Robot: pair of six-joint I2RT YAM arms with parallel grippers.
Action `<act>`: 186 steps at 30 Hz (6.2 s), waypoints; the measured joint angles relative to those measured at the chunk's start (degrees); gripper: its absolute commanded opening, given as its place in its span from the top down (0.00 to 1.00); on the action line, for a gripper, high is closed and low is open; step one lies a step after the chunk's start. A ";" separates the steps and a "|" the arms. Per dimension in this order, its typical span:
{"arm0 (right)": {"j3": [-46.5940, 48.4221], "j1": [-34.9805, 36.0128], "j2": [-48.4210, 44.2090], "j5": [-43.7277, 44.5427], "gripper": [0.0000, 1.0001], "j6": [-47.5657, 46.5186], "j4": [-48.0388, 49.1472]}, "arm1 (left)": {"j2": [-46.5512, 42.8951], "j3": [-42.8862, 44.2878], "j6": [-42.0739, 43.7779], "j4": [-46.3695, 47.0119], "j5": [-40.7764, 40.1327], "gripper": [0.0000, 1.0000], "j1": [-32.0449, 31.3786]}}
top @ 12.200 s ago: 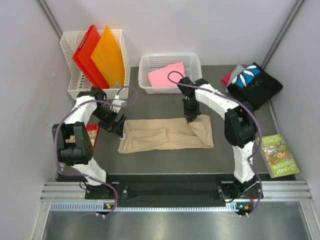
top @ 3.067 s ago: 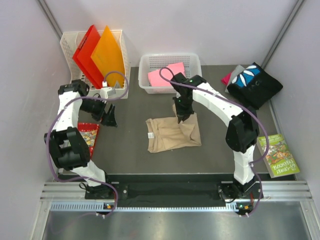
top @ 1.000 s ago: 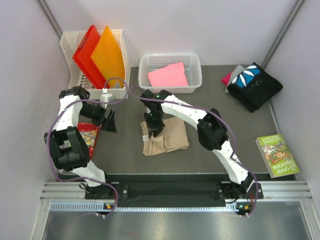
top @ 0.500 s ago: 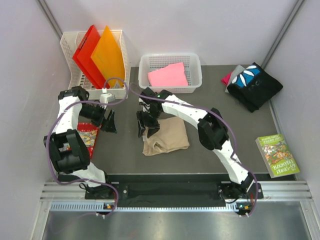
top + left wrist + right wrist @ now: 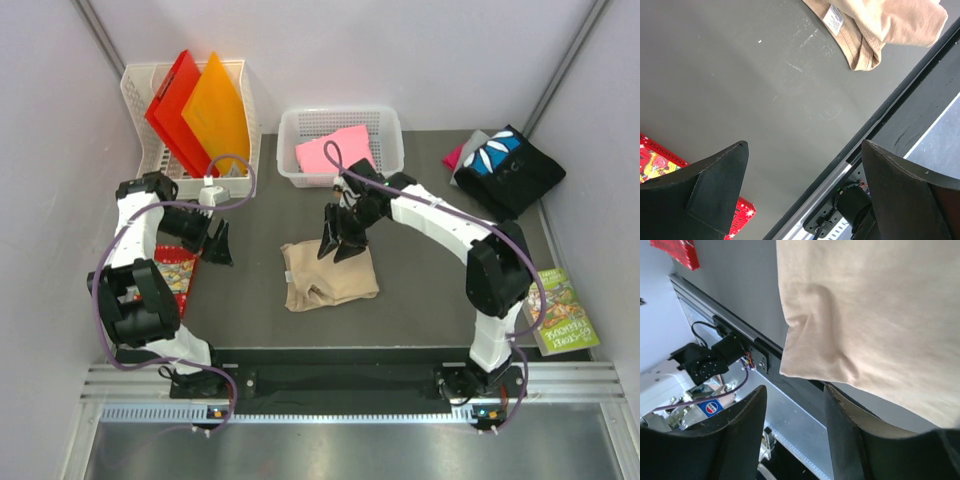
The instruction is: Fold and stack the t-shirts
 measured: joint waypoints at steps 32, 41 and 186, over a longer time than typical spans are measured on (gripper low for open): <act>-8.20 12.94 10.88 -7.93 0.61 10.29 15.23 | 0.00 0.31 -0.55 0.00 -1.14 0.01 0.00; -9.20 12.15 15.02 -11.02 0.62 10.86 17.57 | 0.00 1.22 -0.76 -0.02 -2.80 0.01 0.00; -15.52 -11.69 4.85 -9.53 0.74 -1.86 9.42 | 29.81 16.44 -32.76 24.13 -10.38 0.01 -25.11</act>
